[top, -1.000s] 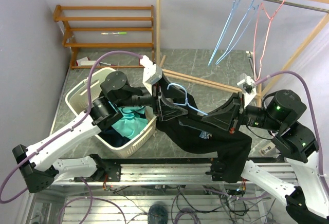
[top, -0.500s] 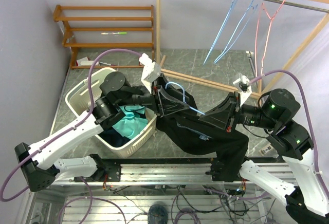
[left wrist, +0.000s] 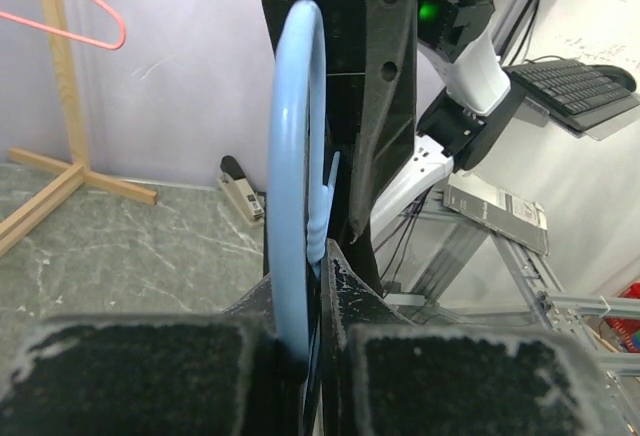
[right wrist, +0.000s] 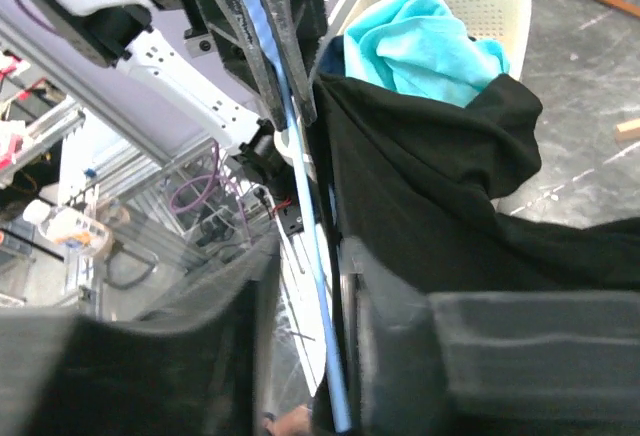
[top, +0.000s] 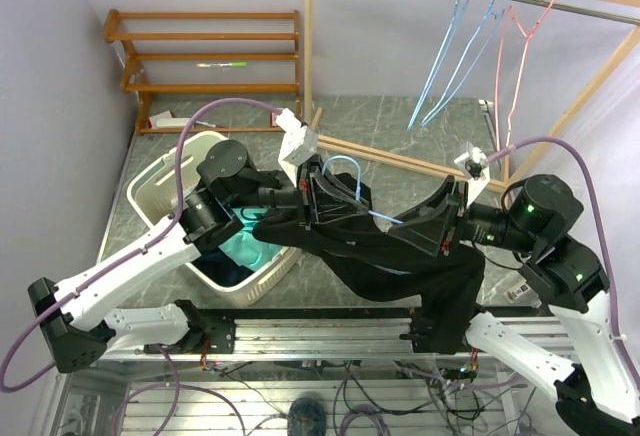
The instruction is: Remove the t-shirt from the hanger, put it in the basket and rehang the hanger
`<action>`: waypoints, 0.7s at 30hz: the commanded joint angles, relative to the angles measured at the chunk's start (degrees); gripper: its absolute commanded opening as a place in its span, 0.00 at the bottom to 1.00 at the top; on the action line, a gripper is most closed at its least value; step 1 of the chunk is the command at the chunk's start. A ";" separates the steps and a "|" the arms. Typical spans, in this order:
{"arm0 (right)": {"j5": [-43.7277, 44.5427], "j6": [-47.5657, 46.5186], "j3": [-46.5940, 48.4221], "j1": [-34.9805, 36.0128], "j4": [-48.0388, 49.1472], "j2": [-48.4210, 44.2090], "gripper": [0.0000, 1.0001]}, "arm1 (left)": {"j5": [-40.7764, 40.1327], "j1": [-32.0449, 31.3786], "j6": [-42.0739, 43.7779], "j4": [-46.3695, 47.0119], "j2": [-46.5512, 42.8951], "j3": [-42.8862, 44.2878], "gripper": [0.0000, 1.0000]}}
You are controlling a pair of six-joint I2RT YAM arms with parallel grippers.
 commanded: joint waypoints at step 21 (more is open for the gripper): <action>31.46 -5.37 3.21 0.15 -16.38 -9.16 0.51 | -9.65 0.00 10.47 -21.02 -10.35 11.77 0.07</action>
